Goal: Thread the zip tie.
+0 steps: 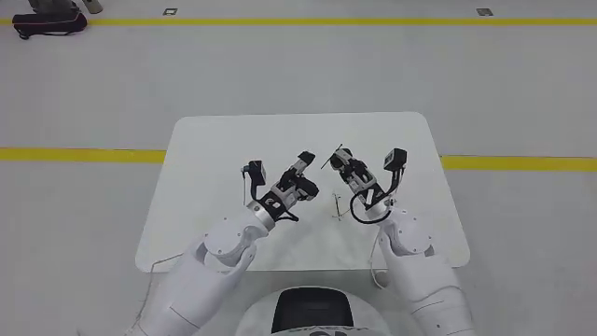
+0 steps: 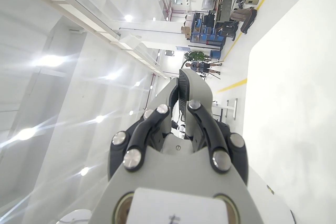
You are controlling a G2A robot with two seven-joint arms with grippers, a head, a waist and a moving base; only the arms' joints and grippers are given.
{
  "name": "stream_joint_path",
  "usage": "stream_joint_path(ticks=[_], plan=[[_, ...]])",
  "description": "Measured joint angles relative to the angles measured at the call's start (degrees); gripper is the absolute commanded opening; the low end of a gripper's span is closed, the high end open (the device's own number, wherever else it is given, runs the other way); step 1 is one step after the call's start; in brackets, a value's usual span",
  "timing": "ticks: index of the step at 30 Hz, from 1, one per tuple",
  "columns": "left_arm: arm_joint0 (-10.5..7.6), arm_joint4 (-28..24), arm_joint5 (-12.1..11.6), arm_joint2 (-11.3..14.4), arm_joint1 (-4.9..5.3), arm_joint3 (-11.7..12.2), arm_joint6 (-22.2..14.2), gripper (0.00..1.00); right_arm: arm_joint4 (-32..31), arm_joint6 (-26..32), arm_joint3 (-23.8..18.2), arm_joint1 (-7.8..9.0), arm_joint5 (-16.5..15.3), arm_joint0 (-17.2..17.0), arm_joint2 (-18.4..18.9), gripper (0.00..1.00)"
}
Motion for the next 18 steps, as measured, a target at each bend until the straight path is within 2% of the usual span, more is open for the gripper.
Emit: stream_joint_path(ticks=[3, 10, 18], plan=[[-1.17, 0.4, -0.9, 0.8, -0.3, 1.0, 1.1, 1.0, 0.7, 0.6, 0.7, -0.04, 0.0, 0.3, -0.2, 0.0], [-1.22, 0.7, -1.0, 0.8, -0.3, 1.0, 1.2, 1.0, 0.3, 0.4, 0.6, -0.01, 0.0, 0.3, -0.3, 0.0], [-2.44, 1.4, -0.3, 0.9, -0.45, 1.6, 2.0, 1.0, -3.0, -2.2, 0.7, 0.27, 0.0, -0.6, -1.6, 0.0]])
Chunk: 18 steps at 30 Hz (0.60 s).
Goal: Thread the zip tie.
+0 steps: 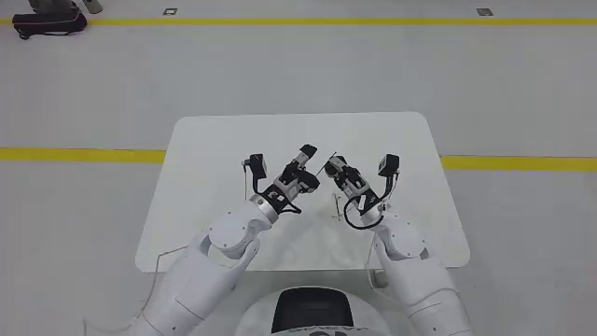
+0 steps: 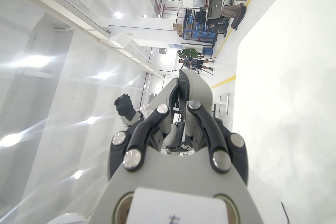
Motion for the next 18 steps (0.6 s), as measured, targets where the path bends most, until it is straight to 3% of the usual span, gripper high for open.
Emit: stream_joint_path(ticks=[4, 18], plan=[[-0.38, 1.0, 2.0, 0.1, -0.05, 0.5, 1.6, 1.0, -0.4, -1.5, -0.4, 0.05, 0.0, -0.3, 0.1, 0.0], [-0.27, 2.6, 1.6, 0.1, 0.01, 0.4, 1.9, 1.0, -1.3, -3.0, -0.9, 0.25, 0.0, -0.3, -0.8, 0.0]])
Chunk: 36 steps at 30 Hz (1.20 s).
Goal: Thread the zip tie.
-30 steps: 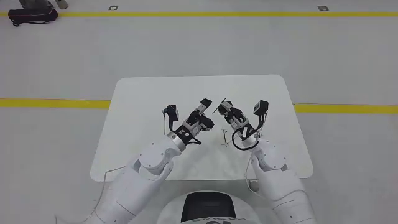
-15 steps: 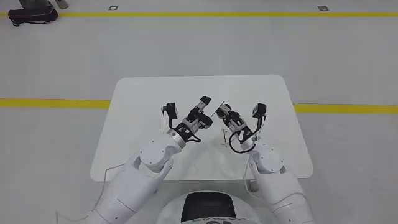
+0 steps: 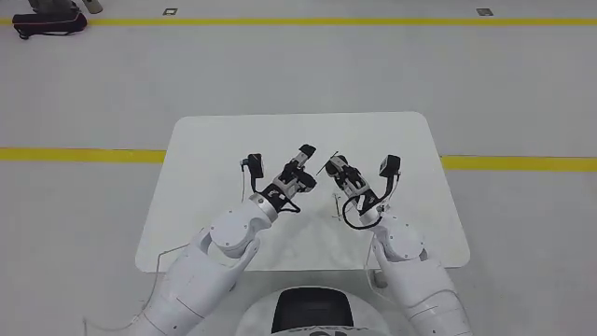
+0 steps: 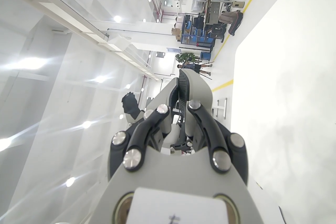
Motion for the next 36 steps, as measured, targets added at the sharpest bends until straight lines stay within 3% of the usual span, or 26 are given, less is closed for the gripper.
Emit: stream_joint_path(ticks=[14, 15, 17, 18, 27, 32, 36], plan=[[0.03, 1.6, 1.1, -0.2, 0.24, -0.6, -1.6, 1.0, -2.1, -0.9, -1.0, 0.47, 0.0, 0.0, -0.6, 0.0], [0.04, 1.5, 1.0, -0.2, 0.23, -0.6, -1.6, 0.92, -2.1, -1.1, -1.1, 0.5, 0.0, 0.0, -0.6, 0.0], [-0.02, 1.3, 0.7, -0.1, 0.2, -0.6, -1.9, 0.47, -2.2, -1.5, -1.3, 0.56, 0.0, -0.1, -0.7, 0.0], [-0.09, 1.3, 0.7, 0.0, 0.18, -0.5, -2.0, 0.37, -2.2, -1.6, -1.3, 0.59, 0.0, -0.1, -0.7, 0.0], [-0.8, 1.3, 0.6, 0.8, -0.08, 0.9, -1.8, 0.16, -3.1, -1.7, -2.4, 1.0, 0.0, -0.5, -0.7, 0.0], [-0.91, 1.5, 0.8, 1.1, -0.16, 1.2, -1.6, 0.12, -4.1, -2.2, -2.8, 1.24, 0.0, -0.6, -0.8, 0.0], [-0.93, 1.5, 0.8, 1.3, -0.21, 1.3, -1.6, 0.17, -4.7, -3.1, -3.3, 1.36, 0.0, -0.7, -0.9, 0.0]])
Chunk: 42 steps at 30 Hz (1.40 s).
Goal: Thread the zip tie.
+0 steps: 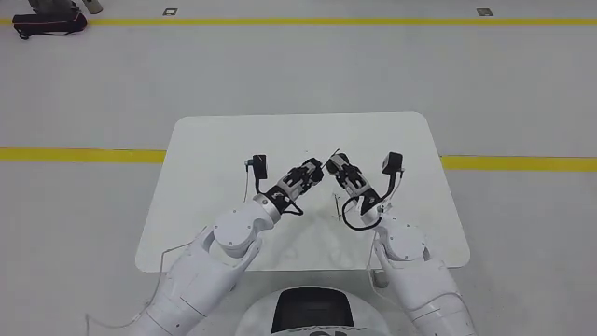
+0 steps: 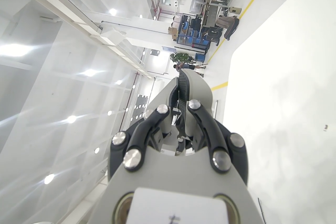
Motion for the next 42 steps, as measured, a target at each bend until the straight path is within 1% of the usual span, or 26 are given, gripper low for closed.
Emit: stream_joint_path(ticks=[1, 6, 7, 8, 10, 17, 19, 22, 25, 27, 28, 29, 31, 40, 41, 42], plan=[[0.0, 0.0, 0.1, 0.0, -0.01, 0.0, 0.0, 0.21, 0.0, -0.2, -0.1, 0.02, 0.0, 0.0, 0.0, 0.0], [-0.07, 0.1, 0.4, 0.2, -0.04, -0.2, -0.2, 0.24, 0.4, -0.8, -0.4, 0.14, 0.0, 0.0, -0.1, 0.0], [-0.09, 0.0, 0.4, 0.3, -0.05, -0.2, -0.2, 0.24, 0.4, -0.9, -0.4, 0.16, 0.0, 0.0, -0.1, 0.0], [-0.1, 0.0, 0.4, 0.3, -0.06, -0.3, -0.3, 0.22, 0.4, -1.0, -0.3, 0.19, 0.0, 0.0, -0.1, 0.0], [-0.12, -0.2, 0.4, 0.3, -0.08, -0.3, -0.4, 0.22, 0.5, -1.1, -0.2, 0.23, 0.0, 0.1, -0.2, 0.0], [-0.44, -0.5, 0.4, 0.6, -0.17, 0.0, -1.0, 0.13, 0.5, -1.6, 0.9, 0.3, 0.0, 0.7, -0.8, 0.0], [-0.53, -0.6, 0.4, 0.7, -0.19, 0.1, -1.1, 0.17, 0.5, -1.7, 1.1, 0.32, 0.0, 0.8, -0.9, 0.0], [-0.72, -0.7, 0.4, 0.8, -0.24, 0.3, -1.3, 0.18, 0.6, -1.9, 1.3, 0.36, 0.0, 1.0, -1.0, 0.0], [-0.97, -0.9, 0.4, 0.9, -0.3, 0.4, -1.4, 0.16, 0.8, -2.0, 1.5, 0.4, 0.0, 1.1, -1.1, 0.0], [-1.17, -1.0, 0.5, 1.0, -0.34, 0.5, -1.6, 0.17, 0.9, -2.1, 1.5, 0.42, 0.0, 1.2, -1.2, 0.0], [-1.26, -1.0, 0.5, 1.0, -0.35, 0.6, -1.7, 0.15, 0.9, -2.1, 1.6, 0.44, 0.0, 1.2, -1.2, 0.0], [-1.38, -1.1, 0.5, 1.1, -0.37, 0.8, -1.8, 0.09, 1.0, -2.1, 1.6, 0.45, 0.0, 1.3, -1.3, 0.0], [-1.56, -1.2, 0.5, 1.1, -0.4, 1.0, -1.9, 0.0, 1.0, -2.1, 1.7, 0.48, 0.0, 1.3, -1.3, 0.0], [-2.17, -1.7, 0.2, 1.3, -0.55, 1.9, -2.3, 0.0, 1.0, -2.3, 2.3, 0.63, 0.0, 1.6, -1.5, 0.0], [-2.23, -1.7, 0.2, 1.3, -0.55, 2.0, -2.3, 0.0, 1.1, -2.3, 2.4, 0.64, 0.0, 1.7, -1.5, 0.01], [-2.27, -1.7, 0.2, 1.3, -0.56, 2.1, -2.4, 0.0, 1.2, -2.3, 2.5, 0.66, 0.0, 1.7, -1.4, 0.39]])
